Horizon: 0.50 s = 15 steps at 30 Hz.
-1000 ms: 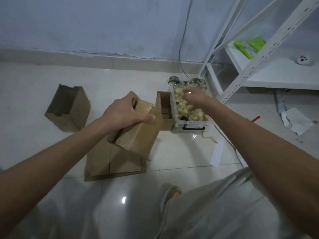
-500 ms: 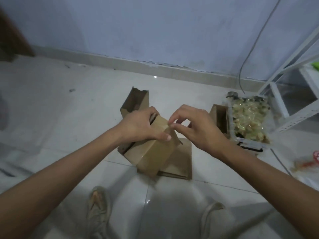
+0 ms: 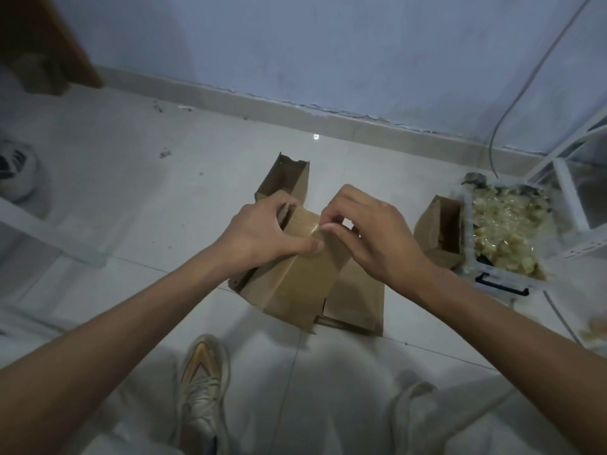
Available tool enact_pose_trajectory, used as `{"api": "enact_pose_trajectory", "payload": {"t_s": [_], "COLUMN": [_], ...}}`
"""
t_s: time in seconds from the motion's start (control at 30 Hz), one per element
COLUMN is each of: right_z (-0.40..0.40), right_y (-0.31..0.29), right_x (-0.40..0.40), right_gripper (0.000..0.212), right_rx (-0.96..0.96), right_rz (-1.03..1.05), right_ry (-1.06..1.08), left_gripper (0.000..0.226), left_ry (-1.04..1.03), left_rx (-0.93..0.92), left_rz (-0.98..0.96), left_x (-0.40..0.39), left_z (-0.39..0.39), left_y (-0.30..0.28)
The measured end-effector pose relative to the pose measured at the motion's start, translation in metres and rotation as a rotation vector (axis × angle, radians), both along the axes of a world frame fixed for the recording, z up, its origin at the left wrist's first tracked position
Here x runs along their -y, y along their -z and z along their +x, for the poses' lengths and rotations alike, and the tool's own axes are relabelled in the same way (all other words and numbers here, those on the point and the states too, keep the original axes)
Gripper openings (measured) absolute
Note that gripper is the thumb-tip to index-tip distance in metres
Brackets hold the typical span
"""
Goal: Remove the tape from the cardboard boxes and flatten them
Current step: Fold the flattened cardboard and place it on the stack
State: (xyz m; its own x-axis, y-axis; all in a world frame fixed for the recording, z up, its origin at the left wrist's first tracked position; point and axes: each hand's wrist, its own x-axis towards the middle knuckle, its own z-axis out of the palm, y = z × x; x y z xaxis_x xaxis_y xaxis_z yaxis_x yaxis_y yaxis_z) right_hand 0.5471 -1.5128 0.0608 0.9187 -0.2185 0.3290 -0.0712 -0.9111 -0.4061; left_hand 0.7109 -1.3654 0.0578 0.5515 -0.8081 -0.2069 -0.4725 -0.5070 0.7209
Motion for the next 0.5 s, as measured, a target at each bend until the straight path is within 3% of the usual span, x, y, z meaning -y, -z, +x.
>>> {"api": "enact_pose_trajectory", "payload": {"t_s": [0.2, 0.5], "right_z": [-0.011, -0.025], "right_y": [-0.002, -0.004], "right_x": [0.005, 0.006], "right_gripper": [0.024, 0.014], "right_rx": [0.136, 0.35], "right_rz": [-0.028, -0.108], "right_ry": [-0.03, -0.025], "left_gripper": [0.079, 0.063], "left_ry": [-0.041, -0.078], "left_rx": [-0.212, -0.489], "left_rz": [-0.09, -0.174], "left_x": [0.006, 0.012], "left_z": [-0.005, -0.013], "left_y": [-0.002, -0.01]}}
